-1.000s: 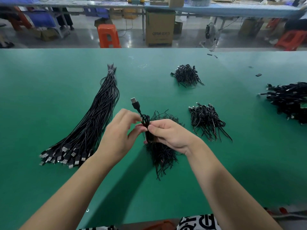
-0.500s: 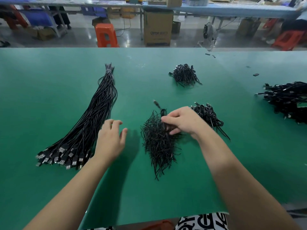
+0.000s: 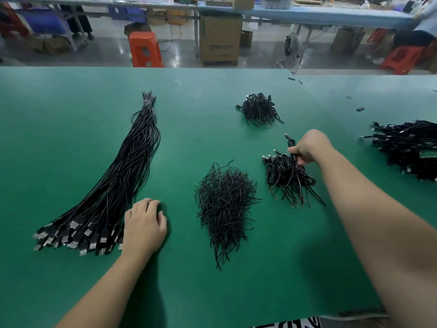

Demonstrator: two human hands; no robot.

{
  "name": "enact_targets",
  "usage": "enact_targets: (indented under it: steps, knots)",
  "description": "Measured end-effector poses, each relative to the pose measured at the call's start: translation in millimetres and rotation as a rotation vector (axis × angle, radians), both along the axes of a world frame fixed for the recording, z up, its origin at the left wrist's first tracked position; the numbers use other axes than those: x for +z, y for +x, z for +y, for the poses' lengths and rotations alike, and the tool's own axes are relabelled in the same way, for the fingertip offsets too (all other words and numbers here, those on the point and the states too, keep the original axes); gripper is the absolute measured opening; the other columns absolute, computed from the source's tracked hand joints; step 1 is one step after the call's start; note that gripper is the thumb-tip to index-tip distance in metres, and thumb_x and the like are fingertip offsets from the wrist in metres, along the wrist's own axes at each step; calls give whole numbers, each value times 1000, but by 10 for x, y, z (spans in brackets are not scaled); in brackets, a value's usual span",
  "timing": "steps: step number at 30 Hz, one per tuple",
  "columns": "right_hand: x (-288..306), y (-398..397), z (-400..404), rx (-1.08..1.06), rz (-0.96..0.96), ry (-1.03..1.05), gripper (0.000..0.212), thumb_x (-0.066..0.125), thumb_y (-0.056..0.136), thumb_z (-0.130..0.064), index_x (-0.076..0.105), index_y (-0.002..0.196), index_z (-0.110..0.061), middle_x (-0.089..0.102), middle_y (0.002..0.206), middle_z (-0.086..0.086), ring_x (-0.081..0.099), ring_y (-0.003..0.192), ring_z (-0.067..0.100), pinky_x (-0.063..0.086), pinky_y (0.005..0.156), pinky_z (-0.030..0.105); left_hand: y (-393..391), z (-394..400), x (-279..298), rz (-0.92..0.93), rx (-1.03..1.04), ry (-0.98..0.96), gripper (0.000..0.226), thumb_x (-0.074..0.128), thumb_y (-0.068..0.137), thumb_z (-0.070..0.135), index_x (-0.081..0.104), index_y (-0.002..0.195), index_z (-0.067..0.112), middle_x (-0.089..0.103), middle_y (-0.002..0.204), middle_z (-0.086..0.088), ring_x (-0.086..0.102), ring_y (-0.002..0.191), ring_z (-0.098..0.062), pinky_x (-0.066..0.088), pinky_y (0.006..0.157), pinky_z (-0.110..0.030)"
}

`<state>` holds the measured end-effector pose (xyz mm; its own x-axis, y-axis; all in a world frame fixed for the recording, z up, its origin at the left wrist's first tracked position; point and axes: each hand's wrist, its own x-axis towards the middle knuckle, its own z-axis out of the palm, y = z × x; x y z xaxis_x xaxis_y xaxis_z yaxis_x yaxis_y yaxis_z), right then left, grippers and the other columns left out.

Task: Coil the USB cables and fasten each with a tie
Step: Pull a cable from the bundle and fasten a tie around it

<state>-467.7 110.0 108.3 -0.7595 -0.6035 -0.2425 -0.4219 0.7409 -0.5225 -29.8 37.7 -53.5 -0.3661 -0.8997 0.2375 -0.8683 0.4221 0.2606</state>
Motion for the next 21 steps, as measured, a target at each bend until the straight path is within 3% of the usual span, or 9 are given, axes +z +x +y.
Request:
enact_targets:
  steps: [4,5,9,12,14,17,19,21]
  knots:
    - [-79,-143,-67,21,37,97,22,76,86,-11,61,71,-6,67,67,13,64,52,19,48,44,22,-6,-20,-29,-3,1,-22,29,68,84,16,66,113,10,63,116,-9,55,112,-29,42,93,-47]
    - [-105,-158,-81,14,36,133,24,77,86,-13,60,71,-6,68,67,12,64,53,18,50,47,23,-4,-26,-36,1,1,-29,28,68,84,16,65,112,10,63,115,-8,55,110,-28,42,92,-46]
    - [-209,-110,-96,-40,1,333,38,77,87,-33,57,75,-3,70,65,11,66,59,24,59,84,37,2,-34,-56,11,-7,-58,26,63,84,18,64,109,12,62,112,-8,55,106,-29,43,89,-46]
    - [-251,-76,-93,-3,110,360,43,80,83,-40,59,80,-3,74,85,15,72,77,29,58,88,41,2,-37,-64,21,0,-59,26,67,83,15,64,109,12,62,112,-8,55,106,-29,43,89,-46]
    - [-244,-43,-80,3,175,391,51,79,81,-50,58,87,-4,72,102,15,70,94,31,55,83,36,-3,-38,-64,21,1,-59,26,67,84,15,64,109,12,62,112,-7,55,106,-28,42,90,-46]
    - [-203,35,-45,-18,261,374,58,70,83,-62,52,78,-7,59,79,7,59,75,25,39,59,29,-14,-27,-44,28,7,-63,27,57,84,22,65,108,12,62,111,-8,55,106,-29,42,89,-46]
    - [-196,63,-43,-1,337,279,55,61,92,-59,55,76,-6,58,75,7,54,65,22,34,54,27,-17,-17,-26,27,6,-51,28,55,84,23,65,108,12,62,112,-8,55,106,-29,42,89,-46]
    - [-150,138,-77,56,378,137,48,50,102,-47,58,79,-5,61,78,10,61,75,27,37,59,29,-18,-13,-17,23,6,-37,25,61,85,19,65,109,12,62,112,-8,55,108,-29,42,90,-46]
